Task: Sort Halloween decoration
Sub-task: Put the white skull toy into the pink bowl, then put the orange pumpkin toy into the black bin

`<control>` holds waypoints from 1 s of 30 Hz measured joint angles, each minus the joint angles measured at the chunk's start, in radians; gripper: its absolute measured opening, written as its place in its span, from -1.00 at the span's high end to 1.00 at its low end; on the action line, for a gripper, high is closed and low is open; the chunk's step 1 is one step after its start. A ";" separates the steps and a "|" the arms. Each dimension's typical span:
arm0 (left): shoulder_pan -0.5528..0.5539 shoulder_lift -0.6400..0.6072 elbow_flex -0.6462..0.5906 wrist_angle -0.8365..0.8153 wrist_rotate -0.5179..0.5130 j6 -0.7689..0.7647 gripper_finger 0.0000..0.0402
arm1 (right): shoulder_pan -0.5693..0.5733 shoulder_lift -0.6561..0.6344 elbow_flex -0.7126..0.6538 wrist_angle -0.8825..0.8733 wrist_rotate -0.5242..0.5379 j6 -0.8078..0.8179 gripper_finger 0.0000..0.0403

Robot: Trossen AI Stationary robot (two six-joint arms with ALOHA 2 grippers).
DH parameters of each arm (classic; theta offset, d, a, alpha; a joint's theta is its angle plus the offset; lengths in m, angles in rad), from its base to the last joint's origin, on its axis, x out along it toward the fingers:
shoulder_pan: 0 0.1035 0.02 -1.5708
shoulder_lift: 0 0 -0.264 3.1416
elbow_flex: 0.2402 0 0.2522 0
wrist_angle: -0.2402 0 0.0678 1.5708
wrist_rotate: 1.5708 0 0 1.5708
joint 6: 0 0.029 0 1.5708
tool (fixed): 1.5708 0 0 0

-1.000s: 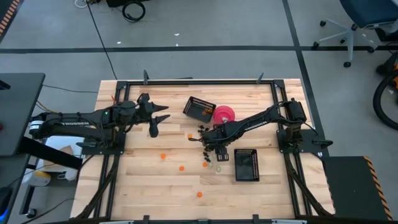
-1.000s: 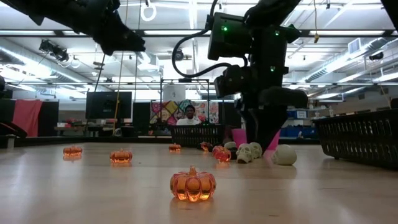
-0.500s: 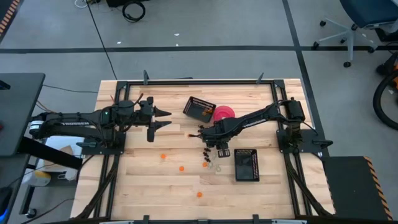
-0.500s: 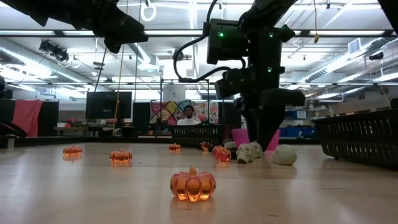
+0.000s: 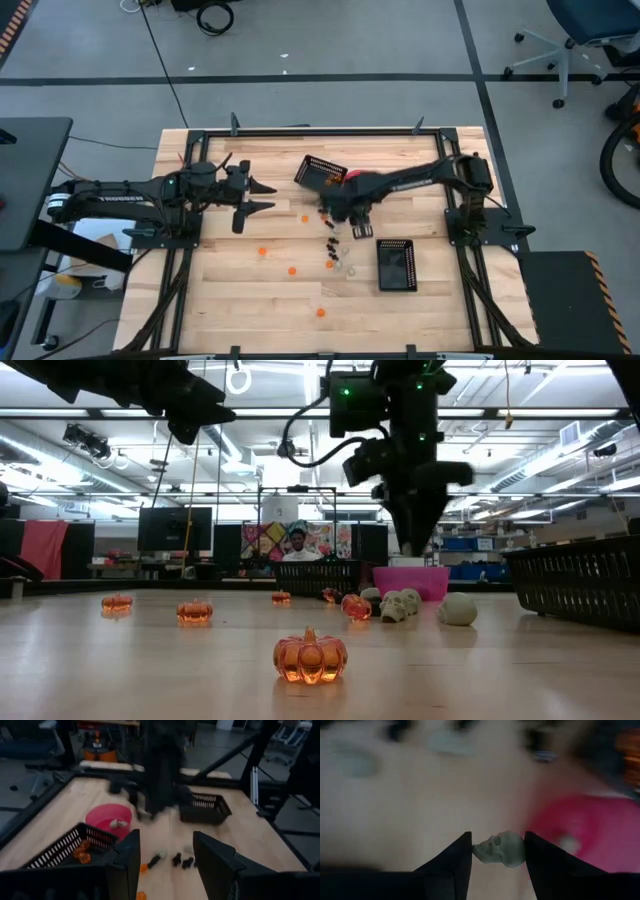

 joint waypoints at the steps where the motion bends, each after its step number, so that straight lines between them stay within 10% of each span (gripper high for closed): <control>1: -0.006 0.000 0.000 -0.017 0.000 0.001 0.23 | -0.018 -0.014 -0.002 0.003 0.014 0.007 0.18; 30: -0.014 0.003 -0.076 -0.129 -0.276 0.087 0.22 | -0.220 -0.124 -0.138 0.406 0.022 -0.110 -0.17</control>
